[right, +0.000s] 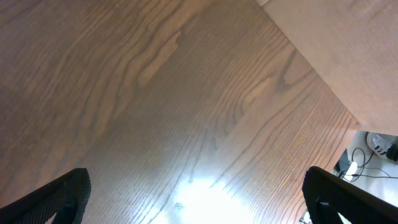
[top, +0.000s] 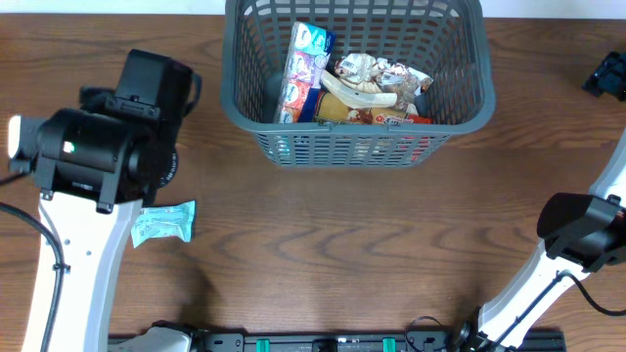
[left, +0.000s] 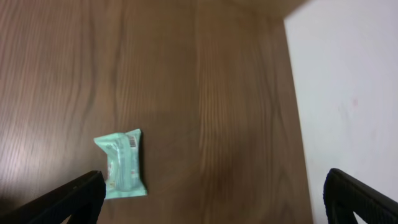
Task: Pack container
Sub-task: 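Withdraw the left gripper and move it over the mint-green snack, then lower the left gripper and grasp the mint-green snack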
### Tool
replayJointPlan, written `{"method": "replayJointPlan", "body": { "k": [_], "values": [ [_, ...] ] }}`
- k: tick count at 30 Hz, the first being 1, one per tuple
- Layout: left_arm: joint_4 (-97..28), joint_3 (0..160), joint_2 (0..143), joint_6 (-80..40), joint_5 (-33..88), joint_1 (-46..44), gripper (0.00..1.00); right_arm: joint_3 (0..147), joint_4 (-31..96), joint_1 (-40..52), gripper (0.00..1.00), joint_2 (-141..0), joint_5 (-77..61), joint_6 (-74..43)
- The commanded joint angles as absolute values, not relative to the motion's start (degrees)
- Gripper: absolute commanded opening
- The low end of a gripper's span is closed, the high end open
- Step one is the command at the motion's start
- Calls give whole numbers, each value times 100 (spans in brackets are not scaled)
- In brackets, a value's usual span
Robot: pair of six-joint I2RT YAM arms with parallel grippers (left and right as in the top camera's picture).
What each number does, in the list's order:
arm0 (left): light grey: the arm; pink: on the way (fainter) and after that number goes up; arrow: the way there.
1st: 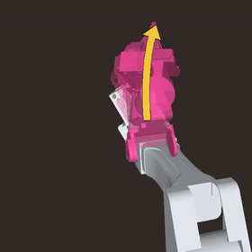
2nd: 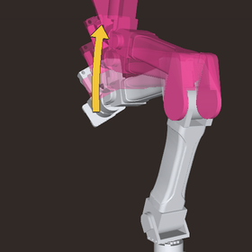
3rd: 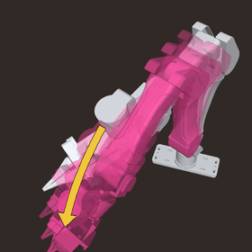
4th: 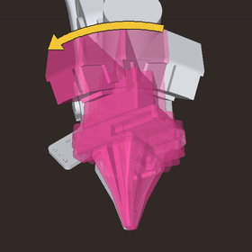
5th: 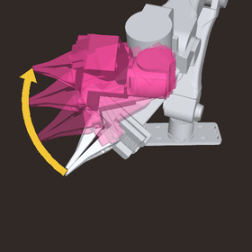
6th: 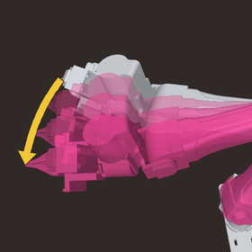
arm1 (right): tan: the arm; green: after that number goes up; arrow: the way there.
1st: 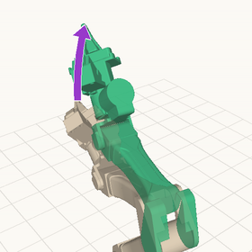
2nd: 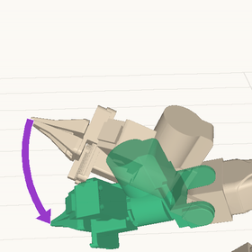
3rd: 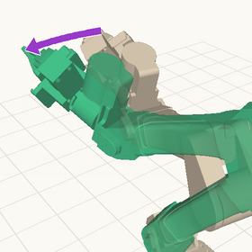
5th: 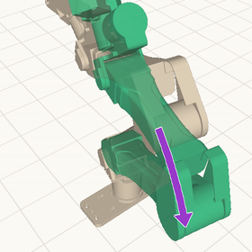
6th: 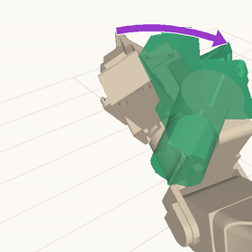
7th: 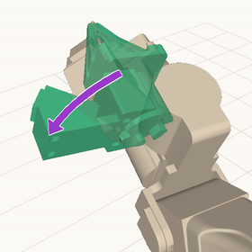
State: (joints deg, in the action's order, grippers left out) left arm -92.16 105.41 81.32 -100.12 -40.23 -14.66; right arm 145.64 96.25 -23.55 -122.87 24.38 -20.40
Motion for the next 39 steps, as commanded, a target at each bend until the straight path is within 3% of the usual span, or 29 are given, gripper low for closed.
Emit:
{"method": "replayJointPlan", "body": {
  "k": [1,14,21,28,32,39],
  "values": [
    [-9411,10259,8136,-11074,-3686,-1120,99,14538,9625,-2359,99,-12298,2499,-2119],
    [-8501,7516,8134,-11675,-1643,-73,99,14538,9625,-2359,99,-12298,2499,-2119],
    [-6873,6143,8136,-10488,-1007,211,99,14538,9625,-2359,99,-12298,2499,-2119],
    [-6141,5568,8136,-10346,-945,235,99,14538,9625,-2359,99,-12298,2499,-2119],
    [-5229,5352,8182,-9063,-937,235,99,14538,9625,-2359,99,-12298,2499,-2119],
    [-5127,5345,8538,-8831,-843,235,99,14538,9625,-2359,99,-12298,2499,-2119]
  ]
}}
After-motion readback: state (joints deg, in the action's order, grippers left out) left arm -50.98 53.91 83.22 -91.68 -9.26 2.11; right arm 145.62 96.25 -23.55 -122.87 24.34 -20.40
